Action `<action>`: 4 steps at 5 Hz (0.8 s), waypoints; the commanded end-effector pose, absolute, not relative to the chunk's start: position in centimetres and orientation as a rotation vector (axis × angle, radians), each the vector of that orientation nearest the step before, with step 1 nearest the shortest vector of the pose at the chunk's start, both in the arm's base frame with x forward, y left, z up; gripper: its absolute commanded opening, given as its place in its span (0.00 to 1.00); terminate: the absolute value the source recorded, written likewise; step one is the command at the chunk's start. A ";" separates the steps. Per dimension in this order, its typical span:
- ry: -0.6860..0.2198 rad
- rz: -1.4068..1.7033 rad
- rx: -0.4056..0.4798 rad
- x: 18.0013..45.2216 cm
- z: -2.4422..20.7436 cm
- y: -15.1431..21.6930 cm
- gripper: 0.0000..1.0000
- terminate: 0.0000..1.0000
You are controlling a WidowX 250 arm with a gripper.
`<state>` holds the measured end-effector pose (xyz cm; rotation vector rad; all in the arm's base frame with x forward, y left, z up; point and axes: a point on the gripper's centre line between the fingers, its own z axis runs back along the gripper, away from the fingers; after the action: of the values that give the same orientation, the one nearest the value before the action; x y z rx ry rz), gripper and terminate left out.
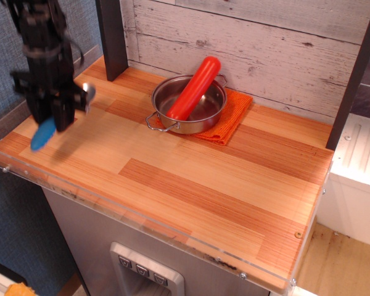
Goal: Put the spoon to the right of the pan.
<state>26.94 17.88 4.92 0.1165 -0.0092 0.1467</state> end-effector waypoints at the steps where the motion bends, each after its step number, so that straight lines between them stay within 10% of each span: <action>1: -0.160 -0.029 0.057 29.3 12.2 9.1 0.00 0.00; 4: -0.094 -0.128 0.113 32.0 7.0 -5.9 0.00 0.00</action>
<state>32.36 -6.29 5.31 0.1204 -0.0471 -0.1250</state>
